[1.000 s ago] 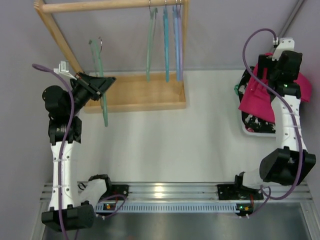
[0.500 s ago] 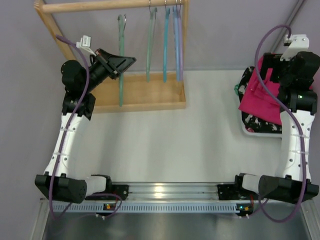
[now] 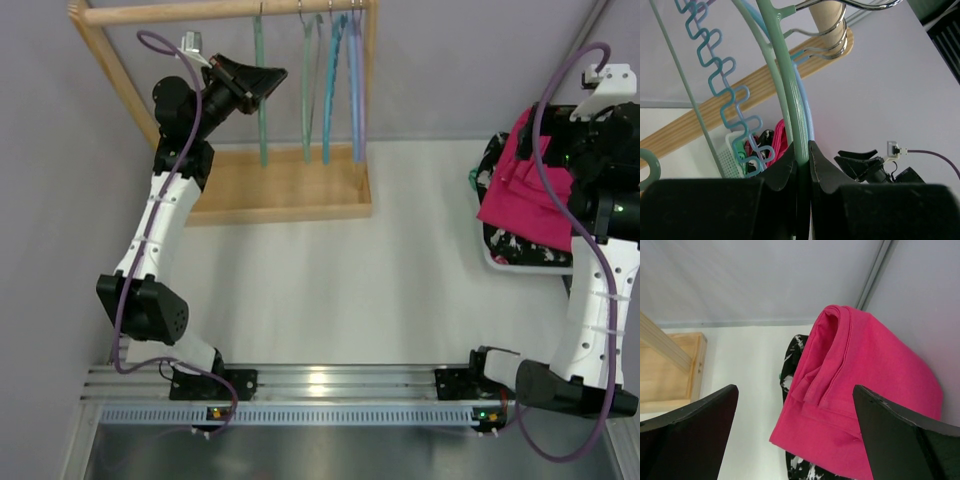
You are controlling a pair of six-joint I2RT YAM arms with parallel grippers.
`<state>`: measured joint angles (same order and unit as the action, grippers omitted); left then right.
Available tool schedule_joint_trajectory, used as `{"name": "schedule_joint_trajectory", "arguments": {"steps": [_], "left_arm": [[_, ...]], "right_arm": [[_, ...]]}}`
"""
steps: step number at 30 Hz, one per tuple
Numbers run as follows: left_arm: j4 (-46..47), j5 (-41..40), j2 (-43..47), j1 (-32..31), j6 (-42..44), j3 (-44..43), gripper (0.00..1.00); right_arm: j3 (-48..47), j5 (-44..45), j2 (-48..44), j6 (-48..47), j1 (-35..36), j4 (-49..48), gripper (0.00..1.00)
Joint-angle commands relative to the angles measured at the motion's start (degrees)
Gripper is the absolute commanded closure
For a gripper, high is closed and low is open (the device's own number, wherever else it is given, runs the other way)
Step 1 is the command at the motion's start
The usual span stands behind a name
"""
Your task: Remove the trousers from the hanger
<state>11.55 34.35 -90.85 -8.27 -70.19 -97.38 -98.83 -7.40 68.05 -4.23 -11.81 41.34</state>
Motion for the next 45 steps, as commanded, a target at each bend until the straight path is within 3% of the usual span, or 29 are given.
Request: {"name": "schedule_joint_trajectory", "arguments": {"steps": [1, 15, 18, 19, 21, 25, 27, 35, 36, 38, 41, 43, 45], "left_arm": [[8.84, -1.83, -0.91, -0.25, -2.22, -4.74, 1.0], [9.63, -1.39, -4.07, -1.66, -3.63, -0.45, 1.0], [9.63, -1.3, -3.37, -1.66, -3.55, 1.93, 0.95], [9.63, -1.3, -3.11, -1.66, -2.94, 2.46, 0.86], [9.63, -1.39, -1.88, -1.57, -2.06, 3.6, 0.77], [9.46, -2.0, 0.49, -1.13, -0.92, 5.89, 0.26], [8.58, -2.09, 2.07, -0.69, -0.47, 7.03, 0.14], [4.98, -2.36, 9.45, 3.43, 3.04, 12.38, 0.07], [2.01, -2.09, 11.72, 4.13, 5.22, 12.92, 0.02], [-2.73, -0.61, 13.67, 6.5, 8.48, 13.45, 0.01], [-15.03, 3.42, 16.31, 10.1, 17.08, 11.96, 0.01], [-21.1, 6.24, 16.58, 11.43, 26.39, 10.73, 0.01], [-33.21, 9.06, 16.06, 13.1, 37.25, 7.57, 0.01]], "right_arm": [[-1.99, -2.97, -0.64, 1.85, -0.84, 0.76, 0.01], [1.27, -6.57, -2.22, 3.88, -0.84, -0.21, 0.01], [1.71, -6.75, -2.75, 3.88, -0.84, -0.21, 0.01], [1.97, -6.84, -2.92, 3.96, -0.84, -0.12, 0.01], [2.23, -6.84, -3.45, 3.88, -0.84, -0.12, 0.01], [2.41, -6.93, -4.24, 3.7, -0.84, -0.03, 0.0], [2.5, -7.1, -4.59, 3.7, -0.93, -0.03, 0.01], [4.96, -7.19, -6.96, 2.47, -0.93, -0.82, 0.0], [5.66, -7.19, -7.23, 2.3, -0.93, -0.91, 0.01], [6.54, -7.89, -8.19, 1.77, -0.84, -1.35, 0.0], [8.73, -10.34, -8.81, 1.15, -0.84, -1.62, 0.01], [9.88, -12.28, -8.81, 1.5, -0.93, -1.53, 0.01], [10.49, -15.27, -8.11, 2.2, -0.84, -1.35, 0.01]]}}
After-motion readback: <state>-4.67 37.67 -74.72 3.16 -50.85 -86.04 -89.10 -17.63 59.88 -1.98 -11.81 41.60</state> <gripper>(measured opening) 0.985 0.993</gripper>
